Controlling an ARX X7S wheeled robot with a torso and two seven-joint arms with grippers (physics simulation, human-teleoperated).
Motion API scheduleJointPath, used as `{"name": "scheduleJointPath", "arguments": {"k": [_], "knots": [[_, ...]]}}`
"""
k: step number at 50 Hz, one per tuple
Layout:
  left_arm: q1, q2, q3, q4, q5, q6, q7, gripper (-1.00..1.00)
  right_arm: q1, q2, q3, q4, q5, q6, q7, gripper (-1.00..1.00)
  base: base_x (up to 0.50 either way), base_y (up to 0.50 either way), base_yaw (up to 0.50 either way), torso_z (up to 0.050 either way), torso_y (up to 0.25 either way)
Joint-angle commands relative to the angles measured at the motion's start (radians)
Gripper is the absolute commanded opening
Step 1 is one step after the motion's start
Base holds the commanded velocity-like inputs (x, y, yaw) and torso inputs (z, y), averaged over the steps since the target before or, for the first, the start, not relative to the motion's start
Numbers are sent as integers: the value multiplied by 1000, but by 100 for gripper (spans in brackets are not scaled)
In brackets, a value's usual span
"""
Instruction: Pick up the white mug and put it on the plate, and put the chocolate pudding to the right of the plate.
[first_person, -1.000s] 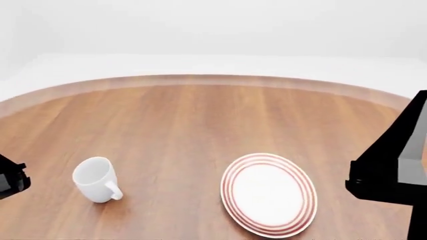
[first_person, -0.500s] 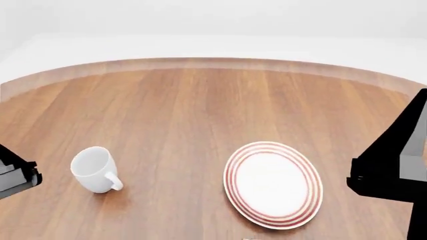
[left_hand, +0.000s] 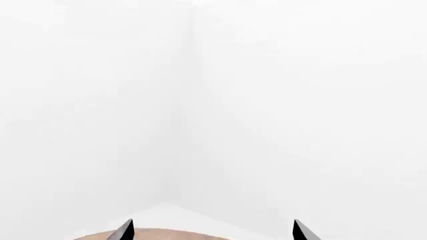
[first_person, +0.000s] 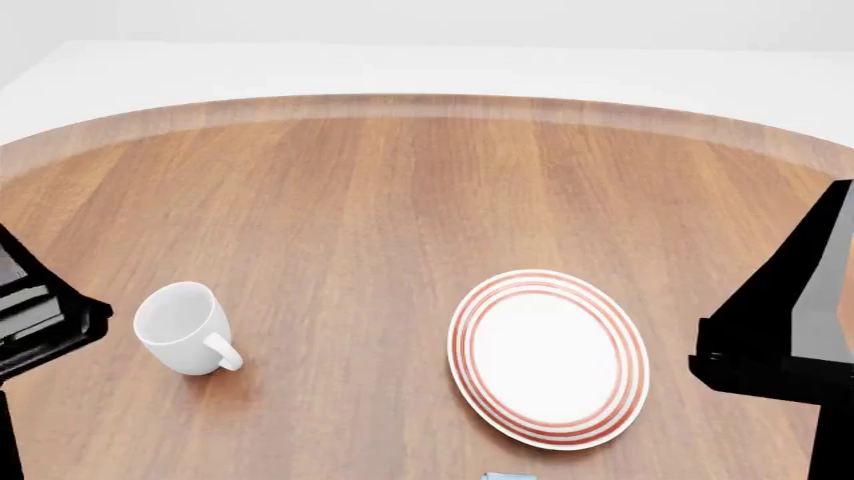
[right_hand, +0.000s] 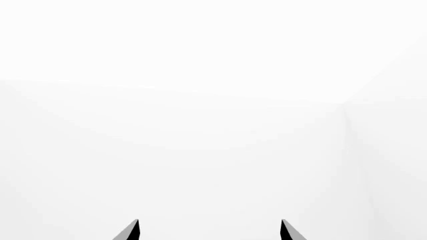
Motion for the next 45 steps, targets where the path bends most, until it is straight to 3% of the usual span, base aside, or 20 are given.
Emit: {"name": "scheduleJointPath", "arguments": {"k": [1, 11, 22, 34, 45], "knots": [[-230, 37, -8, 28, -355, -439, -161, 100, -3, -14, 14, -1, -17, -5, -16, 100, 0, 0, 0, 0, 0], [-482, 77, 150, 7, -435, -734, -364, 100, -9, -9, 14, -6, -9, -5, -11, 100, 0, 0, 0, 0, 0], [-678, 193, 176, -153, -526, -872, -458, 100, -9, -4, 11, -12, -1, -1, -6, 100, 0, 0, 0, 0, 0], [-756, 230, 233, -285, -553, -826, -565, 100, -9, 2, 7, -15, 9, -4, -3, 100, 0, 0, 0, 0, 0], [-764, 239, 338, -506, -561, -551, -753, 100, -7, 3, -4, -9, 10, -7, -1, 100, 0, 0, 0, 0, 0]]}}
